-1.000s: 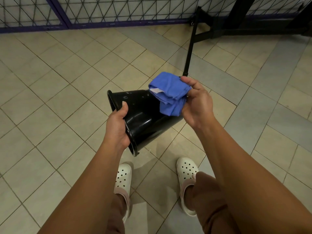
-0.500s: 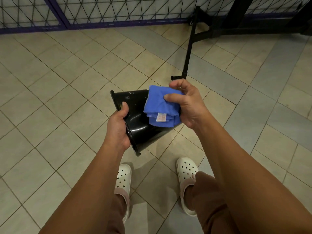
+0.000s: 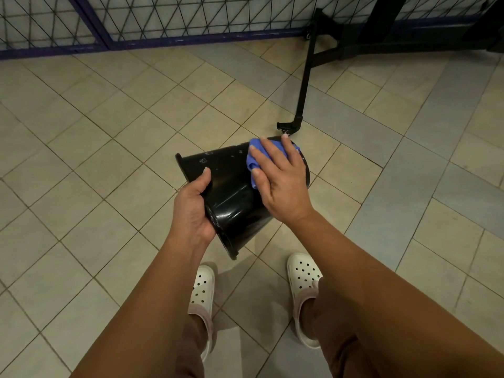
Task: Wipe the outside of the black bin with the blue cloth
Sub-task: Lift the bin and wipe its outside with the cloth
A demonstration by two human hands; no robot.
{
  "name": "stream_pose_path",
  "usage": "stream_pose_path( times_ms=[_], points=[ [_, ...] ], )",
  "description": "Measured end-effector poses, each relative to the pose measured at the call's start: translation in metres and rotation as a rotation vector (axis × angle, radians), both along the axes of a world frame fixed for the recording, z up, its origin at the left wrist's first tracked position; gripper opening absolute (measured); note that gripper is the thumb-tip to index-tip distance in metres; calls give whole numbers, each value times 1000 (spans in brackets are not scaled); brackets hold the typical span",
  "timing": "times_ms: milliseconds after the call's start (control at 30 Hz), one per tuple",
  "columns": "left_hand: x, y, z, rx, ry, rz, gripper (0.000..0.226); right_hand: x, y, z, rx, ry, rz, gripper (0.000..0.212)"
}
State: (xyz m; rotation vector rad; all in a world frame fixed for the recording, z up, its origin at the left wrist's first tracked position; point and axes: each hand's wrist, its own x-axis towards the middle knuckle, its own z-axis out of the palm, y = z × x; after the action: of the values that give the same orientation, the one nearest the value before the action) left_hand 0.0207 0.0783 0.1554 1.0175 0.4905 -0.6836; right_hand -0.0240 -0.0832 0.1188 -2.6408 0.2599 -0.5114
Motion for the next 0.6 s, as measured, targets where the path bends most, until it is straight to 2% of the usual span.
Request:
stream_pose_path(
  times_ms=[133,200,300,433,533,600],
  points=[
    [-2,-2,1,56,1,43,38,-3,9,-10,222,36,-272,53],
    [-4,-2,1,65,2,40,33,-9,26,-9,285,55,-337,53],
    [-6,-4,5,73,-4,40,27,-14,43,-5,266,20,-254,49],
    [-8,-6,9,50,-68,39,38,-3,27,-2,314,-9,-184,46],
    [-12,-9,9,29,-55,74,41,5,17,-6,406,-16,-363,48],
    [-15,-11,9,37,-33,92,40,6,17,-9,581,37,-523,49]
  ],
)
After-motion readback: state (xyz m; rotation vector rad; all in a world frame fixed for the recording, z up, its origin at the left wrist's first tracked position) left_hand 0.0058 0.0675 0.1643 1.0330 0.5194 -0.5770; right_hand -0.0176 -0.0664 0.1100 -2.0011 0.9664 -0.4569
